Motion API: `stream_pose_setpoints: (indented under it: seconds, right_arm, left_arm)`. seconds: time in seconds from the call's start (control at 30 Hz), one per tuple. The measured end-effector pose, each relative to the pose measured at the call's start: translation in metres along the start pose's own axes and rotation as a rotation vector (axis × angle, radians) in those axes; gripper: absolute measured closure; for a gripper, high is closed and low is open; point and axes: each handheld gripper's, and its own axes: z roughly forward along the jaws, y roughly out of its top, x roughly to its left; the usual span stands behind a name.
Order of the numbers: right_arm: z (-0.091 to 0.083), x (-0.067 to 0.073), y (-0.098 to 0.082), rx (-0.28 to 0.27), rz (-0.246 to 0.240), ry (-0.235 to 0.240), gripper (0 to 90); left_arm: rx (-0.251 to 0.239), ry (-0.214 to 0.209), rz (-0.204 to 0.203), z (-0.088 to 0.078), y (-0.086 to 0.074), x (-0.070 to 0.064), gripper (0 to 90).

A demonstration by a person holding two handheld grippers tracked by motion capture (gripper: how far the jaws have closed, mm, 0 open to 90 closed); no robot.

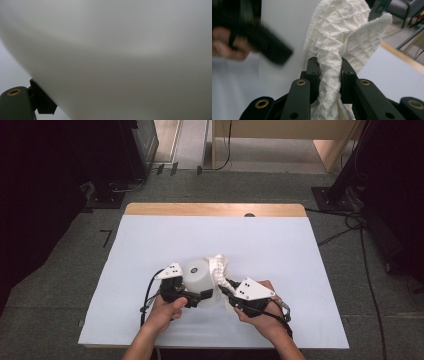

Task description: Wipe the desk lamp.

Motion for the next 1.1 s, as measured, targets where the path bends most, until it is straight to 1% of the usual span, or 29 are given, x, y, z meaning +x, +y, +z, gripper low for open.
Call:
stream_pose_setpoints:
  seconds: [0.03,0.1,0.13,0.17,0.23,0.3,0.33,0.37,0.4,0.43,0.47,0.57,0.63,0.67,0.7,0.77,0.8,0.83,0.87,0.9,0.97,1.0,1.03,1.1]
  right_arm:
    - [-0.004,-0.001,0.002,-0.03,0.003,-0.018,74.8]
    - [-0.008,-0.002,0.004,-0.066,0.014,-0.032,74.8]
    - [-0.009,-0.003,0.004,-0.069,0.024,-0.033,74.8]
    - [-0.009,-0.005,0.003,-0.066,0.025,-0.023,74.8]
    - [-0.005,-0.006,-0.001,-0.019,0.033,0.006,74.7]
    - [0.003,-0.007,-0.007,0.063,0.022,0.051,74.6]
    - [0.007,-0.007,-0.01,0.104,0.011,0.064,74.5]
    - [0.01,-0.007,-0.013,0.13,0.002,0.073,74.6]
    - [0.011,-0.008,-0.014,0.136,0.012,0.083,74.6]
    - [0.011,-0.01,-0.014,0.128,0.028,0.092,74.7]
    - [0.009,-0.011,-0.012,0.109,0.044,0.089,74.7]
    - [0.001,-0.01,-0.004,0.036,0.038,0.059,74.7]
    - [-0.006,-0.01,0.002,-0.032,0.041,0.025,74.6]
    - [-0.009,-0.01,0.004,-0.062,0.045,0.01,74.6]
    - [-0.01,-0.011,0.005,-0.069,0.042,0.008,74.6]
    - [-0.01,-0.012,0.003,-0.052,0.044,0.019,74.7]
    - [-0.008,-0.013,0.001,-0.033,0.043,0.029,74.7]
    - [-0.005,-0.013,-0.003,0.0,0.04,0.041,74.6]
    - [0.0,-0.012,-0.007,0.039,0.039,0.057,74.6]
    - [0.006,-0.011,-0.012,0.09,0.036,0.078,74.5]
    - [0.014,-0.011,-0.018,0.164,0.031,0.097,74.5]
    - [0.016,-0.012,-0.021,0.185,0.034,0.097,74.5]
    - [0.018,-0.014,-0.023,0.185,0.047,0.094,74.5]
    - [0.016,-0.019,-0.022,0.167,0.075,0.067,74.5]
  left_arm:
    - [0.011,0.0,0.01,0.003,0.0,-0.002,7.9]
    - [0.023,-0.004,0.018,0.007,-0.001,-0.006,7.9]
    - [0.022,-0.001,0.019,0.008,0.0,-0.006,7.9]
    - [0.015,0.006,0.016,0.007,0.0,-0.005,7.9]
    - [-0.004,0.021,0.005,0.003,0.001,-0.002,7.9]
    - [-0.029,0.03,-0.025,-0.004,0.002,0.004,7.9]
    - [-0.042,0.03,-0.041,-0.007,0.003,0.006,7.9]
    - [-0.046,0.028,-0.042,-0.009,0.003,0.008,7.9]
    - [-0.043,0.026,-0.04,-0.009,0.002,0.009,7.9]
    - [-0.034,0.023,-0.034,-0.009,0.002,0.008,7.9]
    - [-0.024,0.021,-0.028,-0.007,0.001,0.007,7.9]
    - [0.018,0.018,0.005,0.003,-0.001,0.001,7.9]
    - [0.052,0.018,0.037,0.01,-0.003,-0.005,7.9]
    - [0.056,0.021,0.046,0.011,-0.003,-0.007,7.9]
    - [0.053,0.025,0.045,0.012,-0.003,-0.008,7.9]
    - [0.045,0.028,0.039,0.011,-0.002,-0.006,7.9]
    - [0.035,0.03,0.031,0.01,-0.001,-0.005,7.9]
    - [0.03,0.034,0.032,0.007,0.0,-0.003,7.9]
    - [0.02,0.044,0.022,0.005,0.0,-0.002,7.9]
    - [0.014,0.052,0.019,0.003,0.001,0.0,7.9]
    - [-0.009,0.054,0.002,-0.003,0.002,0.004,7.9]
    - [-0.021,0.056,-0.004,-0.005,0.003,0.006,7.9]
    - [-0.029,0.068,-0.003,-0.006,0.003,0.007,7.9]
    - [-0.022,0.12,0.034,-0.007,0.003,0.007,7.9]
